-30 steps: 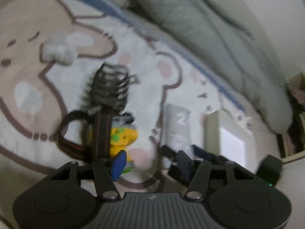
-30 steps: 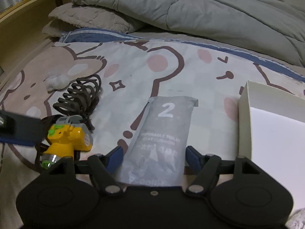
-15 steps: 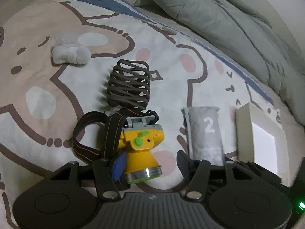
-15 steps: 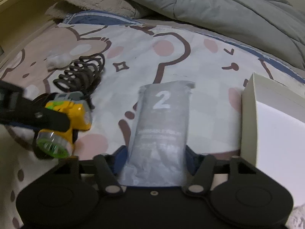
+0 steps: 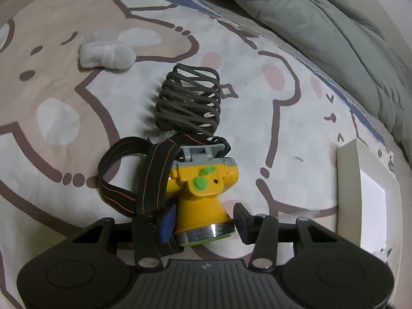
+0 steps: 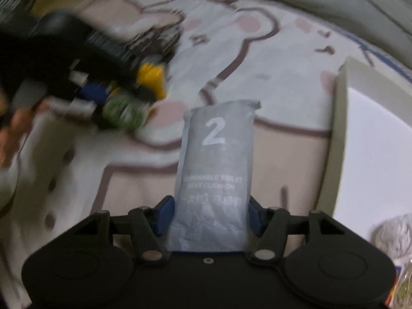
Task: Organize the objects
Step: 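Lift the gray bag with the right tool while the left tool lifts the headlamp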
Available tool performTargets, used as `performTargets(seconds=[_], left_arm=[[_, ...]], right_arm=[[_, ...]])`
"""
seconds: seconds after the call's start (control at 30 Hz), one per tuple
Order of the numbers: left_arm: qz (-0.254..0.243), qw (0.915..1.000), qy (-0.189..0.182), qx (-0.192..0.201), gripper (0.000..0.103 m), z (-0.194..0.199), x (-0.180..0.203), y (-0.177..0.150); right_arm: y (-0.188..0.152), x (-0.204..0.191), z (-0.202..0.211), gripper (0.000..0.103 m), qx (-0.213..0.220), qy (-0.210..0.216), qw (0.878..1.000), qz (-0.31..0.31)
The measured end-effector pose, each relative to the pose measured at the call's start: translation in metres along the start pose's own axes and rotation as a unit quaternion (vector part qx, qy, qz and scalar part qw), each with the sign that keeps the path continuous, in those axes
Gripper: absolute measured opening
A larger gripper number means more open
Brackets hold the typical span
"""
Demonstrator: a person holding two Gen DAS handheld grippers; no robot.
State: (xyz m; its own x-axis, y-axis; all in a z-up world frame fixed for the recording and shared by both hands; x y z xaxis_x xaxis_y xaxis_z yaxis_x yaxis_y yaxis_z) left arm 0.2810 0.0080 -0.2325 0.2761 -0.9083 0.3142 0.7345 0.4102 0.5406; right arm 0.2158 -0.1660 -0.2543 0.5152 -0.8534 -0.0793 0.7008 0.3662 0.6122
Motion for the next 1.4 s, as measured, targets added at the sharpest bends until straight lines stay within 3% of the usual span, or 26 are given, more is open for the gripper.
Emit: performTargets(seconds=[0.03, 0.1, 0.17, 0.33, 0.4, 0.47, 0.6, 0.97, 1.4], left_arm=[[0.01, 0.9999, -0.003, -0.002, 0.049, -0.001, -0.002, 0.0], [0.042, 0.9991, -0.01, -0.004, 0.049, -0.005, -0.008, -0.002], [0.063, 0.9979, -0.012, -0.005, 0.049, -0.009, -0.013, -0.003], [0.079, 0.9968, -0.001, 0.005, 0.044, -0.01, -0.016, 0.001], [0.089, 0.9961, 0.0, 0.006, 0.044, -0.01, -0.017, 0.002], [0.082, 0.9966, 0.0, 0.01, 0.044, -0.007, -0.014, 0.003], [0.074, 0.9971, -0.005, 0.015, 0.044, 0.001, -0.012, 0.005], [0.027, 0.9963, -0.043, 0.069, 0.044, 0.055, 0.007, 0.021], [-0.044, 0.9867, -0.057, 0.146, 0.044, 0.119, 0.024, 0.023]], right_arm=[[-0.003, -0.004, 0.002, 0.066, -0.01, 0.008, 1.0, 0.007], [-0.004, -0.007, 0.004, 0.079, -0.016, 0.012, 1.0, 0.012], [-0.001, -0.006, 0.002, 0.085, -0.008, -0.002, 1.0, 0.012], [0.003, -0.002, -0.007, 0.085, -0.002, -0.028, 1.0, 0.006], [0.005, 0.0, -0.009, 0.082, 0.003, -0.032, 0.999, 0.0], [0.008, 0.001, -0.011, 0.065, 0.013, -0.027, 1.0, 0.004], [0.015, 0.007, -0.01, 0.057, 0.025, -0.03, 0.999, -0.005], [0.055, 0.031, 0.034, 0.056, 0.127, -0.069, 0.988, -0.047], [0.081, 0.038, 0.088, 0.056, 0.216, -0.084, 0.971, -0.063]])
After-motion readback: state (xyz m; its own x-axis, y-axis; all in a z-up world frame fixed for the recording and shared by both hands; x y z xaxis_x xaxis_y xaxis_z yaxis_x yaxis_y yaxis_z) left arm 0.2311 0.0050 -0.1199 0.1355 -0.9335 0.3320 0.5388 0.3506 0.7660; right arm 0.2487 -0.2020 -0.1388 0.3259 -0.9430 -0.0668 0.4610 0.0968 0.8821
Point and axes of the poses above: each gripper's, at about its wrist camera, not at the fingertips, and z roughly against the way its jaws point, x to its right, y to its top, the point moved 9 cm from there along -z, roughly the way its jaws point, and after that the axes turned 14 degrees about x, right-handed, at the moved point
